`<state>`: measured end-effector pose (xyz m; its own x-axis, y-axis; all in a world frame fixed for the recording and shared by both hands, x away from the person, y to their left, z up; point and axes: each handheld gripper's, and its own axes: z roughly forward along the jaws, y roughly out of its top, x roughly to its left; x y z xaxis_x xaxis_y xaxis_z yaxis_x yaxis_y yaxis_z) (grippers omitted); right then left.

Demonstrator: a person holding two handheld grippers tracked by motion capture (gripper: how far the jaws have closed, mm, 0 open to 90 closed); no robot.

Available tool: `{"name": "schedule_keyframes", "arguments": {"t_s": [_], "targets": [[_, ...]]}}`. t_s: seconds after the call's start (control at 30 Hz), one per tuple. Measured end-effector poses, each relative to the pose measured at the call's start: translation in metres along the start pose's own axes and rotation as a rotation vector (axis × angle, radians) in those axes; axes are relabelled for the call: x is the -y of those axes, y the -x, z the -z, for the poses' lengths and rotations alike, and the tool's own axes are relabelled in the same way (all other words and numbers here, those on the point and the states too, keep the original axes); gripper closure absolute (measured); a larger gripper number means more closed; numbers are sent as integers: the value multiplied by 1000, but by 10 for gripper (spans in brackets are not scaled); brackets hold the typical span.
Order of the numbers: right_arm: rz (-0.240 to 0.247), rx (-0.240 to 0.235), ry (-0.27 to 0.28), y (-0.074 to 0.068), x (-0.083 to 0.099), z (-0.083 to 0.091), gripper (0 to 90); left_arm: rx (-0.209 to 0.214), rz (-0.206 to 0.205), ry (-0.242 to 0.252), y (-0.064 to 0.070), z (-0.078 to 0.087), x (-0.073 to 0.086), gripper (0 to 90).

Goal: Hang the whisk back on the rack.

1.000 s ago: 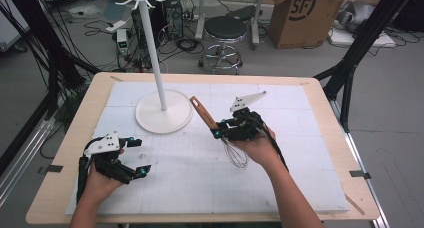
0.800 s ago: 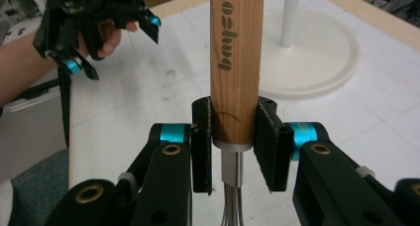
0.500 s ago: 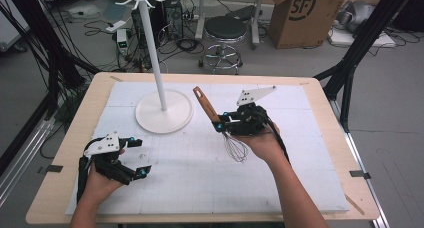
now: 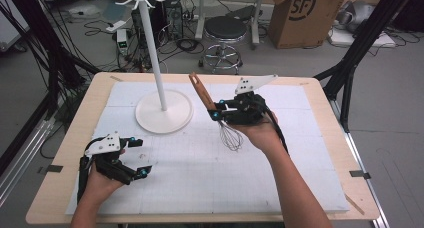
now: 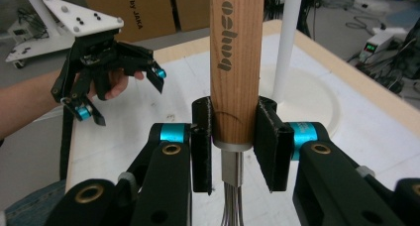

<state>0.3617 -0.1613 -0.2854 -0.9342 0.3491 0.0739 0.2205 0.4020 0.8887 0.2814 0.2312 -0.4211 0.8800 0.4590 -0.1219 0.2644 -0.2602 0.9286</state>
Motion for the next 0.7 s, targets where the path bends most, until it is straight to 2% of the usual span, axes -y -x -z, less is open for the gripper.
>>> {"name": "schedule_keyframes", "arguments": {"t_s": [0.27, 0.4, 0.53, 0.7], "targets": [[54, -7, -9, 2, -33, -2, 711, -1, -1, -10, 2, 1, 0, 17], [85, -39, -13, 5, -42, -5, 711, -2, -1, -8, 1, 1, 0, 17], [82, -49, -27, 9, -52, -6, 711, -4, 1, -10, 2, 0, 0, 17], [86, -57, -1, 13, -63, -7, 711, -1, -2, -15, 2, 0, 0, 17]]}}
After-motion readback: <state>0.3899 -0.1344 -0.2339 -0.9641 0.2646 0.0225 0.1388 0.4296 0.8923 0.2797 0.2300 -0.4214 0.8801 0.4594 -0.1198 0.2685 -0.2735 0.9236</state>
